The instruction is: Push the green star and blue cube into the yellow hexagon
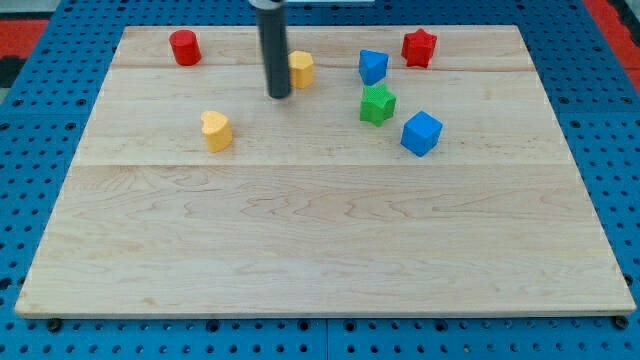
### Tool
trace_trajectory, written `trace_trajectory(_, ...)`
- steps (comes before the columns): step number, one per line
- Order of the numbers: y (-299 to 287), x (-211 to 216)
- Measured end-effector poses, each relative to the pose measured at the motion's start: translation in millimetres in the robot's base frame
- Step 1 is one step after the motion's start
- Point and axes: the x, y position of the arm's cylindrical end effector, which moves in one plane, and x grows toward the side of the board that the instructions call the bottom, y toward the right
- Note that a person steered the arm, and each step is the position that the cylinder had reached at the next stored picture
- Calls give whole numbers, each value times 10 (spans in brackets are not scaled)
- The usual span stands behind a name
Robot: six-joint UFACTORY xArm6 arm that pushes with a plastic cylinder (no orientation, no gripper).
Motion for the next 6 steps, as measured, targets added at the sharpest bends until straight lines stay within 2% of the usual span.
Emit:
trace_trajectory(1,319,470)
trace_trajectory(2,965,1056)
trace_trajectory(3,1637,1240)
trace_trajectory(4,1726,899)
trace_trajectory(5,1430,621)
trace_trajectory(6,1178,4)
